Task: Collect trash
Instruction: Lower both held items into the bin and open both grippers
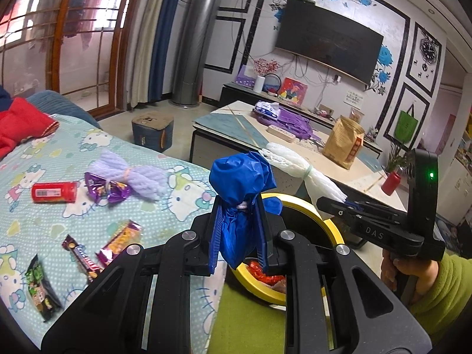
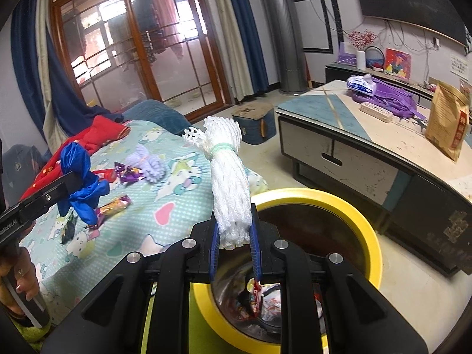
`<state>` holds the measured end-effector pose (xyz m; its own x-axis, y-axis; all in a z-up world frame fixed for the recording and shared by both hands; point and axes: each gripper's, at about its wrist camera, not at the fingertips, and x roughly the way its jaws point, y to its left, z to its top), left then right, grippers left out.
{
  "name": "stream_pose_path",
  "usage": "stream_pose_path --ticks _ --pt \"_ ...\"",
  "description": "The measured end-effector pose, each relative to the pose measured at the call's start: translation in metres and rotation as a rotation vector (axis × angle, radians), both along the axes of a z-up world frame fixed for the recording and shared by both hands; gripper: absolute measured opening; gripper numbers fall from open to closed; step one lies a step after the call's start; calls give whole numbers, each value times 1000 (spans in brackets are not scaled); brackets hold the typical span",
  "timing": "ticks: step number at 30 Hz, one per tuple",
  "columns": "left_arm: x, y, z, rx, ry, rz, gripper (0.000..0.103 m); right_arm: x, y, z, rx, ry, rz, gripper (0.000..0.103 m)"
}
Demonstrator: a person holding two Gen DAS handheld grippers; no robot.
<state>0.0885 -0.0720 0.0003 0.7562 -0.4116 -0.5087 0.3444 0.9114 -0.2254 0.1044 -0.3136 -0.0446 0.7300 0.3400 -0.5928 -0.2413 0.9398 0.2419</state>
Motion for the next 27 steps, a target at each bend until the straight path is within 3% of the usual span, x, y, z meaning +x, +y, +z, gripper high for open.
stream_pose_path --ticks 27 --pt "7 -67 -36 83 55 -161 14 -4 -47 -31 3 101 -85 17"
